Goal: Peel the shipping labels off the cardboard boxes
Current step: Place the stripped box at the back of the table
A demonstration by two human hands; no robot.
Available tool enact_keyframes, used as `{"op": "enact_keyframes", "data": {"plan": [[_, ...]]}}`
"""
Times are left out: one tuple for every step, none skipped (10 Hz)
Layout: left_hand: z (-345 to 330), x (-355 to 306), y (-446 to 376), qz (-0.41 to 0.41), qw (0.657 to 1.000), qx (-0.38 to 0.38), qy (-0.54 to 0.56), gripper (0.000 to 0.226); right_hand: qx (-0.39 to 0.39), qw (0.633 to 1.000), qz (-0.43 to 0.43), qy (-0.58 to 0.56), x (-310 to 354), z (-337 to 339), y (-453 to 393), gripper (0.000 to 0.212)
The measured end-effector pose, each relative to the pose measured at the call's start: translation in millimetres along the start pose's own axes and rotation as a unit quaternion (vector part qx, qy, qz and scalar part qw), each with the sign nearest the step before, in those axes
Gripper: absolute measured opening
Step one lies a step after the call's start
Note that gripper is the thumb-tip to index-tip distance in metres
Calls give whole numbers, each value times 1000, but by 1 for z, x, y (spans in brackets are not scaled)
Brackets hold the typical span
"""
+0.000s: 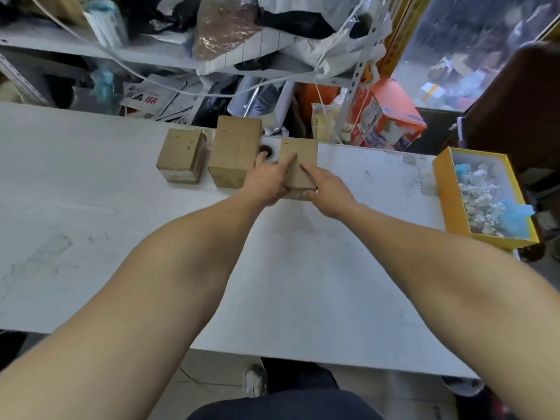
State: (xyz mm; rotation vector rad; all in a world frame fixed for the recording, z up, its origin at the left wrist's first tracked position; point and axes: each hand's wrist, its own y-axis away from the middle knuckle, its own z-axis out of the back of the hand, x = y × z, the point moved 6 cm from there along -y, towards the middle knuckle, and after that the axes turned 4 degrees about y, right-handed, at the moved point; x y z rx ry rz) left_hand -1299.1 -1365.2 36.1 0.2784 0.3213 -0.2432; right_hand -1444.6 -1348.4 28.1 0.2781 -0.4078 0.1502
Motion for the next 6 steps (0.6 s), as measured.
{"op": "enact_keyframes", "data": {"plan": [[-2, 1, -47, -11, 1000, 14, -18, 82, 11, 1000, -2, -5, -17, 10, -40, 71], [-15, 6, -87, -16, 998, 30, -51, 79, 14, 1000, -14, -21, -32, 8, -68, 70], [-30, 8, -106, -9, 994, 36, -101, 75, 1, 999, -27, -27, -44, -3, -86, 58], [-38, 8, -105, -6, 992, 27, -122, 74, -6, 999, -34, -24, -42, -3, -86, 54], [-35, 11, -93, -1, 991, 28, -132, 78, 14, 999, -41, 17, -39, -4, -78, 59], [-20, 13, -68, 4, 992, 6, -122, 85, -2, 998, -66, 25, -23, 8, -56, 62]]}}
